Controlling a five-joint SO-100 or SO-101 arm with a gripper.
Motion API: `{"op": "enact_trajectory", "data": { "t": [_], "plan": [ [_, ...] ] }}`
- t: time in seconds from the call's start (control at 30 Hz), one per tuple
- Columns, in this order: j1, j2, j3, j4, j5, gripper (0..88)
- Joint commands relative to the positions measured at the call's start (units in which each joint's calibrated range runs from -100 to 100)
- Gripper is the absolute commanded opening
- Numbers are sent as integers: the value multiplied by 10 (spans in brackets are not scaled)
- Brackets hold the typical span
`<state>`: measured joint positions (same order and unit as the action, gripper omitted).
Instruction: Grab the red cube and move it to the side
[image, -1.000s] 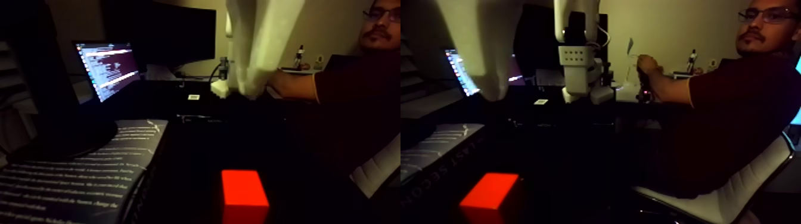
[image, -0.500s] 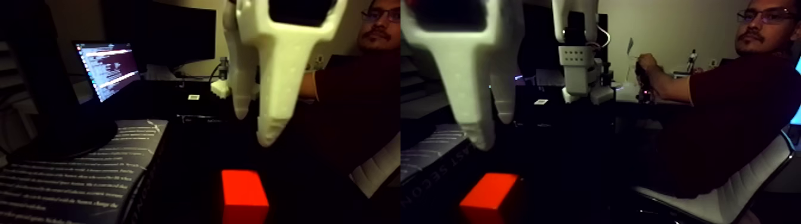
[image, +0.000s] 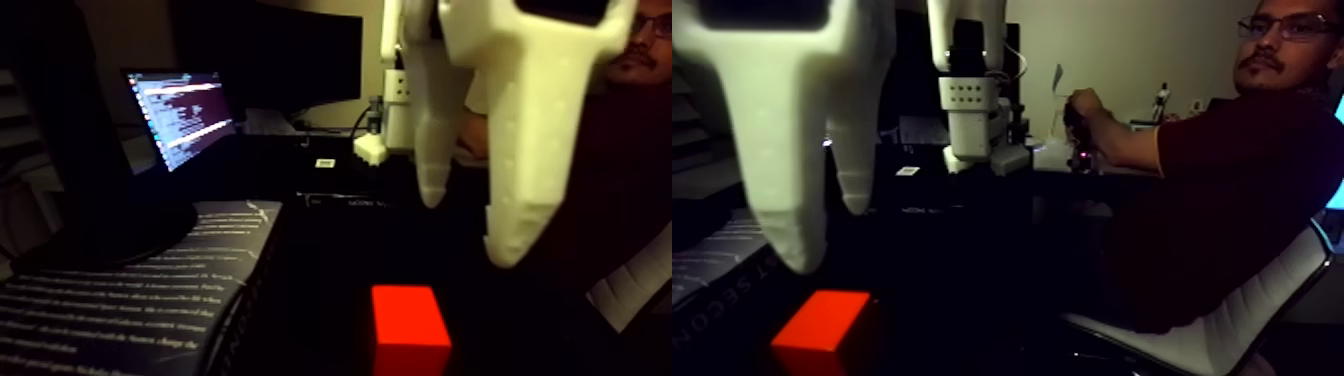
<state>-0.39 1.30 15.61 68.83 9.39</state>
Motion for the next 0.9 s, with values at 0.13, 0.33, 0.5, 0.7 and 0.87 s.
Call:
{"op": "enact_trajectory", "data": {
  "t": [0.13,0.33,0.5,0.7,0.87],
  "plan": [
    [0,38,-20,-33,-6,234],
    [1,60,-20,-39,-1,334],
    [6,75,-20,-40,0,333],
    [27,105,-23,-52,7,332],
    [40,116,-26,-60,8,332]
  ]
}}
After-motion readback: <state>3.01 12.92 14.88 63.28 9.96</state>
